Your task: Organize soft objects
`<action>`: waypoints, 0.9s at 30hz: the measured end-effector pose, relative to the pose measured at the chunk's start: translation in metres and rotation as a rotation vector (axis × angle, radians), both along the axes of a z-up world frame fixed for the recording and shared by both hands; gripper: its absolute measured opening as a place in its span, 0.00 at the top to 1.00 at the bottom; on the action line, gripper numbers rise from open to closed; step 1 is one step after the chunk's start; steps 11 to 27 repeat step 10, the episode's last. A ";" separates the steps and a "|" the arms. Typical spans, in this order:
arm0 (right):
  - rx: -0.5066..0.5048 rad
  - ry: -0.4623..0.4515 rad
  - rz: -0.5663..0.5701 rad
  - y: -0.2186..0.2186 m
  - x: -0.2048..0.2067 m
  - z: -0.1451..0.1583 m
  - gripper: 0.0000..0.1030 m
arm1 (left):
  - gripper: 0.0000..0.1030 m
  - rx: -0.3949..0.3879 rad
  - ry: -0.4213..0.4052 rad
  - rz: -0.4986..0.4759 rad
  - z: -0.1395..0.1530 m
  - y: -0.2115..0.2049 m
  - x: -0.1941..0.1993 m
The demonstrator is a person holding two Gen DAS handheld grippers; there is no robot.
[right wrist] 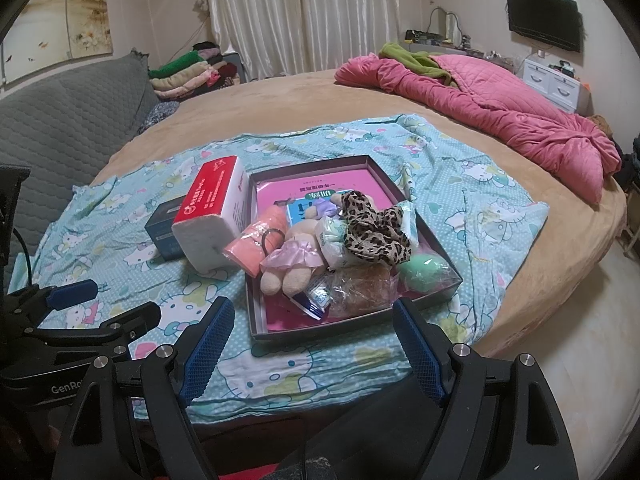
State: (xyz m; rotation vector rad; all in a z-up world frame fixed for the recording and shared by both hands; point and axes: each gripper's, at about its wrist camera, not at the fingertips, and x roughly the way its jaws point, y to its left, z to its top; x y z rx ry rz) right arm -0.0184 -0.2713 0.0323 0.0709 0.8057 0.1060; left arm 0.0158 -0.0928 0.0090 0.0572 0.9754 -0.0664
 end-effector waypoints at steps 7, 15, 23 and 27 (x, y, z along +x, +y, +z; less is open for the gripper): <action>0.001 0.002 0.000 0.000 0.000 0.000 0.20 | 0.15 0.004 0.000 0.003 0.000 0.001 0.000; 0.008 0.003 0.000 -0.001 0.001 0.000 0.20 | 0.15 -0.006 0.002 0.007 -0.001 0.003 0.000; 0.008 0.003 0.000 -0.001 0.001 0.000 0.20 | 0.15 -0.006 0.002 0.007 -0.001 0.003 0.000; 0.008 0.003 0.000 -0.001 0.001 0.000 0.20 | 0.15 -0.006 0.002 0.007 -0.001 0.003 0.000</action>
